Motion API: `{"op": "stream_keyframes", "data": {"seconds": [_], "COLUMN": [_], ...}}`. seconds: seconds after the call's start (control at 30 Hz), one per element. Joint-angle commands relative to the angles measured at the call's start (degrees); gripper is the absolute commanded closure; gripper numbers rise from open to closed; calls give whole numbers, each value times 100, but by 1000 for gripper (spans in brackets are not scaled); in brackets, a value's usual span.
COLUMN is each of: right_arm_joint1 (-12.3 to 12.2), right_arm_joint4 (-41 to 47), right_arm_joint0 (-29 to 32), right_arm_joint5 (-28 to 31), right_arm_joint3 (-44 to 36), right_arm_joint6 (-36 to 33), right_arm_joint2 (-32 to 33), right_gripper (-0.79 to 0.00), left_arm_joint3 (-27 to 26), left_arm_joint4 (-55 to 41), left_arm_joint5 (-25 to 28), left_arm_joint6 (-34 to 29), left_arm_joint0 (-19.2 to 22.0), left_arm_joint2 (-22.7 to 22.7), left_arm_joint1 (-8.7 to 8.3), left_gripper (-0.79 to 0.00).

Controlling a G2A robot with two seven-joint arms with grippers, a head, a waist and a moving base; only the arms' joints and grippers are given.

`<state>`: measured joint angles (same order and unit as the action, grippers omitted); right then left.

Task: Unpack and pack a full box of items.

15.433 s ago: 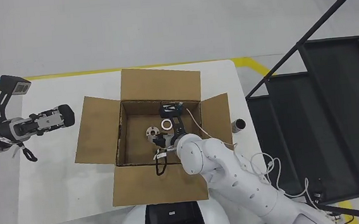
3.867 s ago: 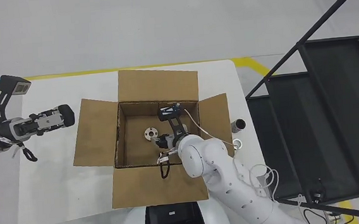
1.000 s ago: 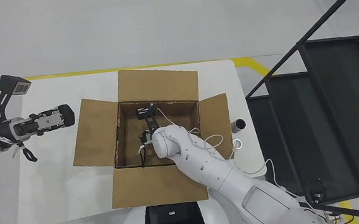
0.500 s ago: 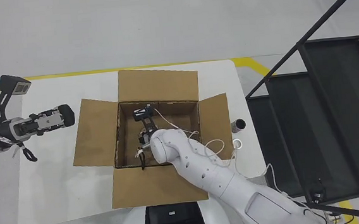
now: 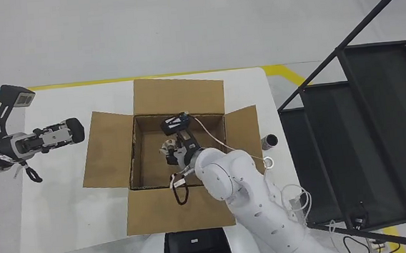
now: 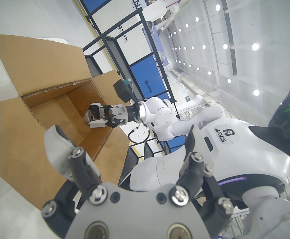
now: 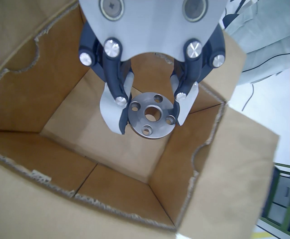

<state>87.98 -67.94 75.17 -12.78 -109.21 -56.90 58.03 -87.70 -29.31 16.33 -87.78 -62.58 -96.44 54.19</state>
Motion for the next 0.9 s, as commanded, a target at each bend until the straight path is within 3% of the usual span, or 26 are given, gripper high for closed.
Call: {"op": "stream_keyframes", "data": {"seconds": [0.0,0.87], "right_arm_joint1": [-15,-20], "right_arm_joint4": [109,238], "right_arm_joint0": [89,132], "right_arm_joint5": [103,182], "right_arm_joint3": [-84,-86], "right_arm_joint6": [159,261], "right_arm_joint2": [65,81], "right_gripper": [0,0], "left_arm_joint3": [0,0], "left_arm_joint4": [0,0], "left_arm_joint5": [0,0], "left_arm_joint6": [0,0], "left_arm_joint0": [0,0], "left_arm_joint2": [0,0], "left_arm_joint1": [0,0], "left_gripper": [-785,-785]}}
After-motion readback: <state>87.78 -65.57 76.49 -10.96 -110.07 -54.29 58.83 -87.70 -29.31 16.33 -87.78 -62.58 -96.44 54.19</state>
